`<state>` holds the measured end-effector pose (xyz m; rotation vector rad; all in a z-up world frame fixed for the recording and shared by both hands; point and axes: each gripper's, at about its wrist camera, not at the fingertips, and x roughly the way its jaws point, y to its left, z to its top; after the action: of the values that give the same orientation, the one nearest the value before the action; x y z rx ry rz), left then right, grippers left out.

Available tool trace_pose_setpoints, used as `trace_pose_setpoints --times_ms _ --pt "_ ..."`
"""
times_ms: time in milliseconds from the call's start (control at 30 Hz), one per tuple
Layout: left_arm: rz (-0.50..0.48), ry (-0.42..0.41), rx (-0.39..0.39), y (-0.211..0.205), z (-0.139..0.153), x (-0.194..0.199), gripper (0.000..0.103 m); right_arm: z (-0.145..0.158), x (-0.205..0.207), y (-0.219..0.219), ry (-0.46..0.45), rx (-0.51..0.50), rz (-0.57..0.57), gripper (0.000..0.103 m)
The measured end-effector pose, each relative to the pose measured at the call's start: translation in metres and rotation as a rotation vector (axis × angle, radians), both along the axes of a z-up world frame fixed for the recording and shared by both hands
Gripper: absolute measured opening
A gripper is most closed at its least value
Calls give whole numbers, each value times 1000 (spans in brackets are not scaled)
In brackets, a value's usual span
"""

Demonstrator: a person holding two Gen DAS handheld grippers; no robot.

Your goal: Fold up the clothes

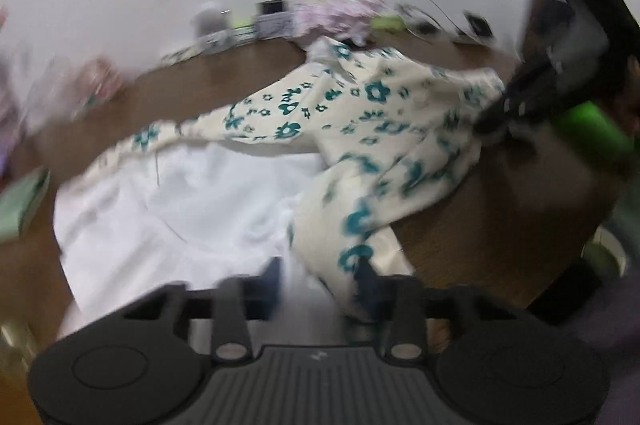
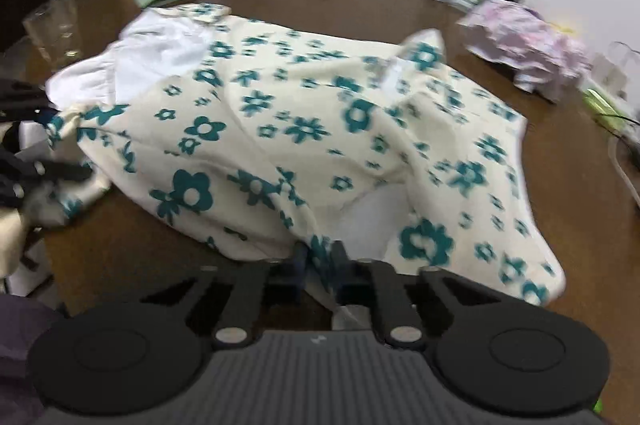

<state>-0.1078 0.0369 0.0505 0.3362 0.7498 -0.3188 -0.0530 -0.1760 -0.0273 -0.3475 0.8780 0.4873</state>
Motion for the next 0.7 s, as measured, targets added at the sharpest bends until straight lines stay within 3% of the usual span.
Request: trace_pose_setpoints --times_ms 100,200,333,433,533,600,667,700 --pt "-36 -23 167 13 8 14 13 0 -9 -11 -17 -28 -70 3" --pt "-103 -82 319 20 23 23 13 -3 -22 -21 2 24 -117 3" --pt "-122 -171 490 30 40 28 15 -3 -44 -19 33 89 -127 3" --pt "-79 -125 590 51 29 25 16 -1 -60 -12 48 92 -104 3" --pt "-52 -25 485 73 22 11 17 4 -70 -15 120 180 -43 3" --pt "-34 -28 357 80 30 -2 27 13 -73 -20 149 266 9 4" --pt "-24 -89 217 82 44 -12 61 28 -69 -28 139 335 29 7" --pt "-35 -113 167 77 46 -13 67 36 -62 -32 119 342 21 10"
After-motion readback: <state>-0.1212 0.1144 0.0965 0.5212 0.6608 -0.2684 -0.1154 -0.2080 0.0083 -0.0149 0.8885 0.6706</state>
